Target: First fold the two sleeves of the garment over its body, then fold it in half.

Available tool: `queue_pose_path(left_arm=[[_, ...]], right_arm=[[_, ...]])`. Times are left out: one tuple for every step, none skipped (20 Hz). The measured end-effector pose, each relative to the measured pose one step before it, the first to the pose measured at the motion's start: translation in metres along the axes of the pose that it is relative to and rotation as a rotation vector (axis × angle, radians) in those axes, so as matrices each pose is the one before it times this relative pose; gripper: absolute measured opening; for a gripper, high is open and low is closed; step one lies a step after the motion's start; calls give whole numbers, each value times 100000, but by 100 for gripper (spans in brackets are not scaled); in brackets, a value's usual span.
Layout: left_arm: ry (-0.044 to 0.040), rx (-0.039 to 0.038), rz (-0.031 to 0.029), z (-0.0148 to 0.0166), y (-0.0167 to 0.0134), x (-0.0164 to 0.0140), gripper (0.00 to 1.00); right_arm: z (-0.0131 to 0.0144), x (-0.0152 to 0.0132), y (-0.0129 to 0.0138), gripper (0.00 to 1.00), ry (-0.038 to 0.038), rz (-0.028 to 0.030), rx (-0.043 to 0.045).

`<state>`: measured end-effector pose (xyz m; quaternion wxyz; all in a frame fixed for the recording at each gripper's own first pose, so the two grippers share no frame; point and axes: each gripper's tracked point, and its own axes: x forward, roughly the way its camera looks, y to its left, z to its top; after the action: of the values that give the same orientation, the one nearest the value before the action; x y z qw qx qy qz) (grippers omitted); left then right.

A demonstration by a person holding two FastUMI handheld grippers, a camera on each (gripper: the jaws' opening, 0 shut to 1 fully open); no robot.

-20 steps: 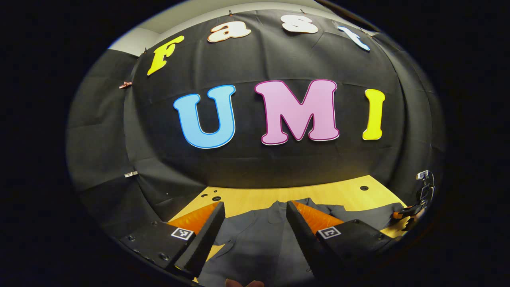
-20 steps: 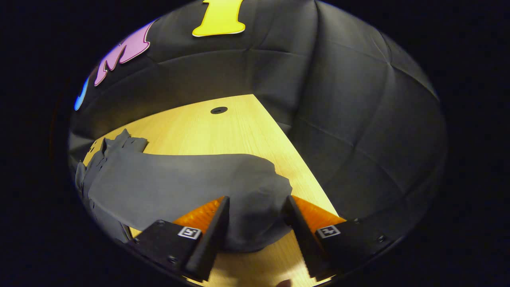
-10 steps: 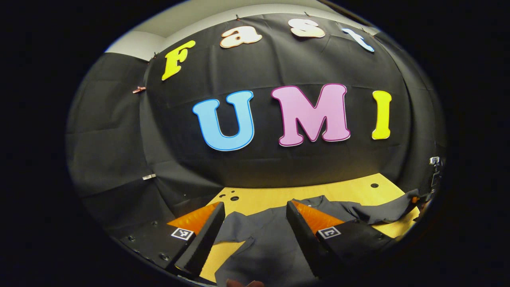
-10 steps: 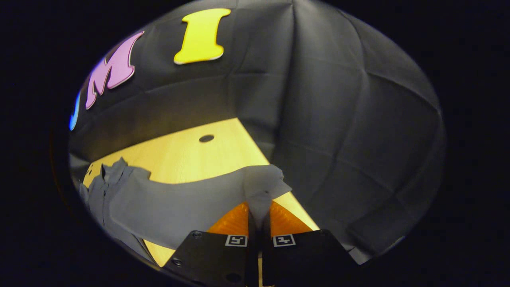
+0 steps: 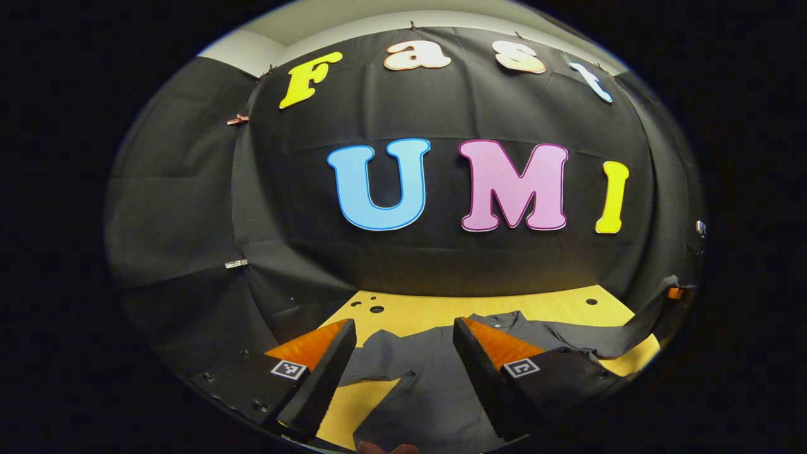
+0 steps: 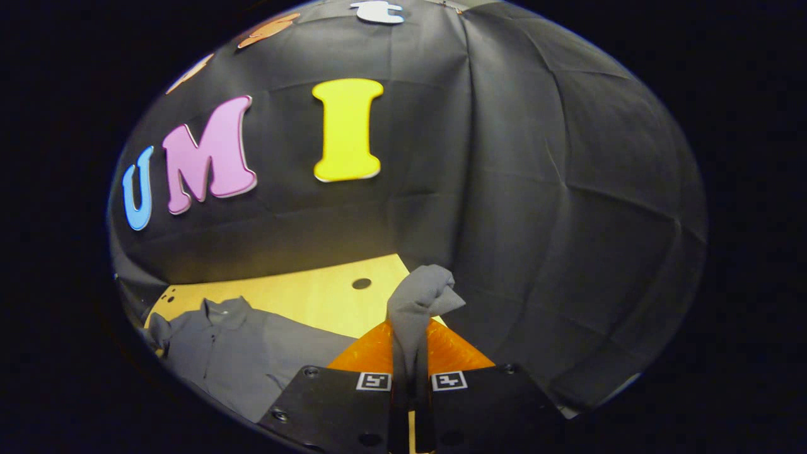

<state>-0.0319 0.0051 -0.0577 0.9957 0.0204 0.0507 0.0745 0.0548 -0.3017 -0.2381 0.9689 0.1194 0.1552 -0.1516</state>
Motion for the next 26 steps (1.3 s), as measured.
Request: queue_pose_path(left_arm=[[320,-474,-1162,-200,741,107,98],[170,-492,-842,-332,1029,154,98],[129,-419,152,-214,981,78,98],[530,-503,391,-429,1169,61,98],[687,-447,619,-360,1286,206,98],[346,-147,780,-350,1154,146,97],[431,83,857,-258,1476,339,98],[355,293,874,-413,1281,209,98],[370,196,692,-326,1282,388,98],[481,-22,726,-486,1210,397,98],[574,-252,508,-375,1219,424,98],[705,-47,557,-482,1169,445,99],[651,183,826,-428,1170,550,98],[828,82,770,-698,1244,585,98],[932,-203,460,-608,1016,617,98],[1023,-295,-10,-642,911,558,98],[750,-88,-126,-569,809,466,98],[761,130,5,-591,914,542,98],[759,225,-90,-532,885,569,98],[819,291,182,-730,885,566,98],[996,-71,237,-528,874,707,98],[1070,-309,814,-632,956,687,98],[1496,-679,451,-687,864,892,98],[1682,-608,373,-1032,711,788,98],[1562,-172,299,-727,652,886,98],[1301,234,364,-704,584,817,98]], right_arm=[[913,-660,1766,8,-1403,1788,710],[760,-632,1813,8,-1423,1538,15],[751,-277,1522,8,-1245,1706,-222],[885,-403,1726,8,-1498,1926,-210],[627,-307,1849,8,-1311,2833,-452],[602,-325,2175,8,-1200,3447,-1290],[203,-128,2080,8,-932,2611,-2159],[267,6,1902,8,-209,2481,-1700],[154,176,1964,8,-25,2213,-963],[206,173,1832,8,-307,1693,-337],[156,181,1842,8,-87,1691,51],[-3,241,1836,8,117,1626,200],[-224,206,1813,8,108,1708,55],[-154,297,1946,8,456,1732,-298],[-250,277,1762,8,276,1805,-343],[-162,418,1746,8,312,1495,-251],[-313,392,1544,8,381,1353,-268],[-203,455,1453,8,312,954,113],[-331,392,1654,8,399,1111,176],[-389,480,1382,8,406,705,110],[-411,360,1310,8,617,867,396],[-513,473,1286,8,806,714,179],[-685,432,1208,8,962,797,-93],[-679,539,1161,8,949,736,-498],[-744,581,1026,8,1132,656,-465],[-784,602,888,8,1165,676,-462]])
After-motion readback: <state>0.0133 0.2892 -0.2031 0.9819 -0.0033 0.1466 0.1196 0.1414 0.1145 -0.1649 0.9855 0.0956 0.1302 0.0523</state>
